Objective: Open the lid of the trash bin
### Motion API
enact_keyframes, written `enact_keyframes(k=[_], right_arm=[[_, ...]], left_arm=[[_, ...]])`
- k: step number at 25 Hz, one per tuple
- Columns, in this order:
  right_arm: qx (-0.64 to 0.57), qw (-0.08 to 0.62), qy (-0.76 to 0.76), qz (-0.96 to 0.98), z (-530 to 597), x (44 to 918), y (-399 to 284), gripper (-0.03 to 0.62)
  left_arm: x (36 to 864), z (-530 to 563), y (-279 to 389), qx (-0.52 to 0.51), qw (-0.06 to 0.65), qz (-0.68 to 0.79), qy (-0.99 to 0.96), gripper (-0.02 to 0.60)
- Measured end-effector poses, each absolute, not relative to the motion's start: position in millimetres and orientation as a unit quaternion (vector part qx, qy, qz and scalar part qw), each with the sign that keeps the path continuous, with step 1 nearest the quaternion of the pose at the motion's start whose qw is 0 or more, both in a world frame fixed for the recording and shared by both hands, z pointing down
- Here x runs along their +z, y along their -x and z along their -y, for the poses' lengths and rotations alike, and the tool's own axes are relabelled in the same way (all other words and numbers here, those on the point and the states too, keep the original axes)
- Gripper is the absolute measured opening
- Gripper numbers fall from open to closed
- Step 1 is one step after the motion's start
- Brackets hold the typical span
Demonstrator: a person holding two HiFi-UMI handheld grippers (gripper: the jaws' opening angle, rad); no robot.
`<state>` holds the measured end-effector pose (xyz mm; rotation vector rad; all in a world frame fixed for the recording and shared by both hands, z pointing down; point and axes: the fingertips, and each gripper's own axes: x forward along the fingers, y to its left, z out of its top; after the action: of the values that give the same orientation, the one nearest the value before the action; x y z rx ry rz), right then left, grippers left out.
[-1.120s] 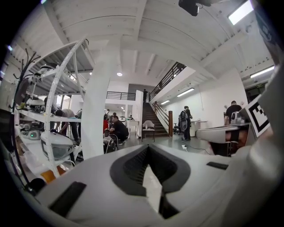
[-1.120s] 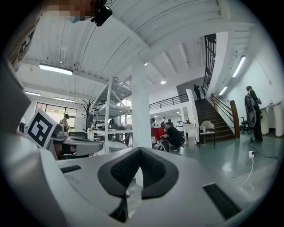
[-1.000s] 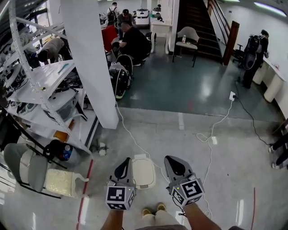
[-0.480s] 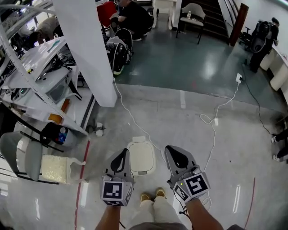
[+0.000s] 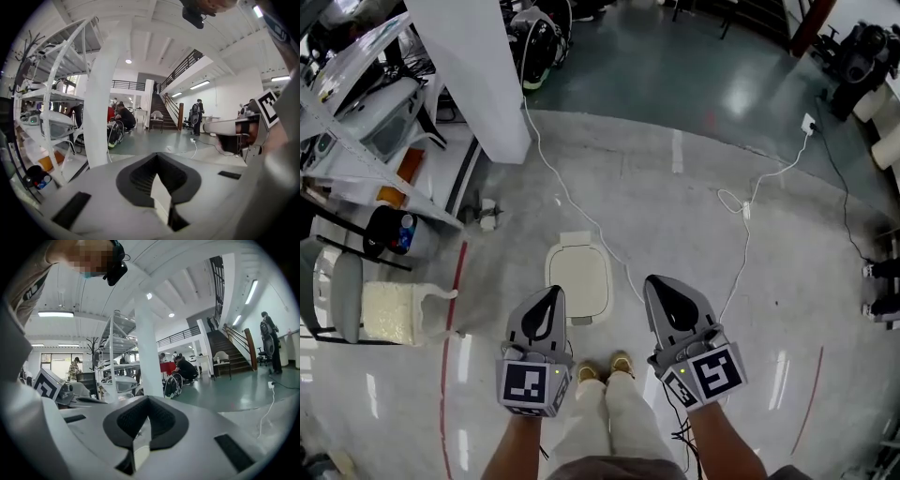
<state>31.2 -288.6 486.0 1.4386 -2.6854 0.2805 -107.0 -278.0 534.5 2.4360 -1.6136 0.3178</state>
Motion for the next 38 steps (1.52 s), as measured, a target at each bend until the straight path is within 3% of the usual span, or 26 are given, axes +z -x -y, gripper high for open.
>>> enact_keyframes(k=[17, 27, 38], right_arm=[[0.12, 0.051, -0.458, 0.879, 288, 535, -38, 0.035], [0.139, 0.062, -0.449, 0.881, 286, 564, -34, 0.035], [0.161, 0.074, -0.441, 0.88, 272, 605, -32, 0.035]], left_arm=[[652, 300, 96, 0.181, 0.17, 0.533, -0.809, -0.006], [796, 291, 88, 0.282, 0.272, 0.493, -0.777, -0.006], [933, 213, 85, 0.386, 0.386, 0.447, -0.709, -0.006]])
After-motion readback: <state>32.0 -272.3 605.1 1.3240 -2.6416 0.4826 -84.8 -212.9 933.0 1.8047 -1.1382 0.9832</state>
